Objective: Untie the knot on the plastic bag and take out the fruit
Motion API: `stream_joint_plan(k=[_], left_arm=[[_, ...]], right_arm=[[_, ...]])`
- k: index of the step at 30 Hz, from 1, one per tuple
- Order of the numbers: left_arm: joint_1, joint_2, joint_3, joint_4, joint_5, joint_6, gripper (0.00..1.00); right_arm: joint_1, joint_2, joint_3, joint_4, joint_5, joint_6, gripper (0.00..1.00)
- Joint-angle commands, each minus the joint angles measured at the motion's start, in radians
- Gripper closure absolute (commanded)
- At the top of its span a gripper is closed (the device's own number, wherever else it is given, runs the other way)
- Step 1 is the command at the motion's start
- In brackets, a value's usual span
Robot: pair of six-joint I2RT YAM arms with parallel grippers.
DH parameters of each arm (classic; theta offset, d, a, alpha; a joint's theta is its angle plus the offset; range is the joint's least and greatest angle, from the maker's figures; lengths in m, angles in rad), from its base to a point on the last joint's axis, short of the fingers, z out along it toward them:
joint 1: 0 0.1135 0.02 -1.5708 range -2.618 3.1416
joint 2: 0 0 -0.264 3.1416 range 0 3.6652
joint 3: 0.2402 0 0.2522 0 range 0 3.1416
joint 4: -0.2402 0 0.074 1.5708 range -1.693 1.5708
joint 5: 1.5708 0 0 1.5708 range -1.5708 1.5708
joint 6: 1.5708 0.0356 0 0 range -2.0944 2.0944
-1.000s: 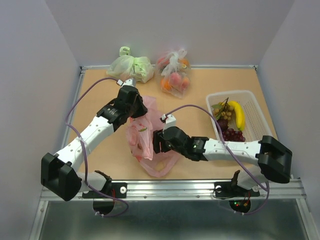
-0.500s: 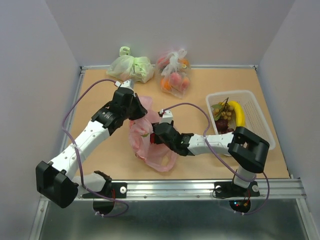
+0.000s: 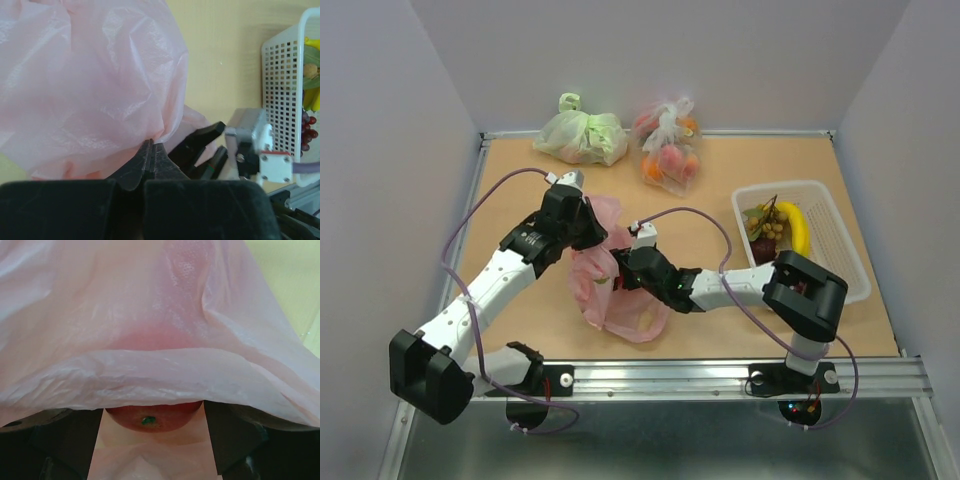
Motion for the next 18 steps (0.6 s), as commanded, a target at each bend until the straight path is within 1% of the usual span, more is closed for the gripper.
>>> stream_joint_plan(k=[1, 3, 4, 6, 10, 11, 14, 16, 17, 18], left_arm=[[0.049, -0.015, 0.012, 0.015, -0.025, 0.062, 1.0], [0.075, -0.006, 0.026, 0.017, -0.025, 0.075, 1.0], [0.103, 0.006, 0.041, 0.02, -0.022, 0.087, 1.0], [0.129, 0.02, 0.059, 0.022, -0.017, 0.096, 1.0], [0.173, 0.054, 0.084, 0.035, -0.003, 0.113, 1.0], [0.178, 0.066, 0.085, 0.031, 0.0, 0.113, 1.0], [0.178, 0.062, 0.056, 0.04, 0.031, 0.102, 1.0], [0.178, 0.039, 0.009, 0.052, 0.075, 0.084, 1.0], [0.178, 0.029, -0.006, 0.055, 0.086, 0.079, 1.0], [0.178, 0.02, -0.02, 0.055, 0.097, 0.076, 1.0]], right_arm=[[-0.004, -0.136, -0.056, 0.072, -0.046, -0.057, 0.82], [-0.006, -0.171, -0.07, 0.046, -0.093, -0.092, 0.83], [-0.004, -0.207, -0.078, 0.002, -0.107, -0.103, 0.86], [-0.004, -0.247, -0.09, -0.046, -0.141, -0.133, 0.87], [-0.006, -0.369, -0.156, -0.086, -0.158, -0.156, 0.87], [-0.004, -0.424, -0.167, -0.113, -0.149, -0.162, 0.87], [-0.006, -0.503, -0.175, -0.147, -0.09, -0.161, 0.87], [-0.006, -0.595, -0.187, -0.157, -0.006, -0.164, 0.87], [-0.006, -0.595, -0.19, -0.158, 0.025, -0.164, 0.87], [-0.006, -0.628, -0.191, -0.16, 0.072, -0.167, 0.87]])
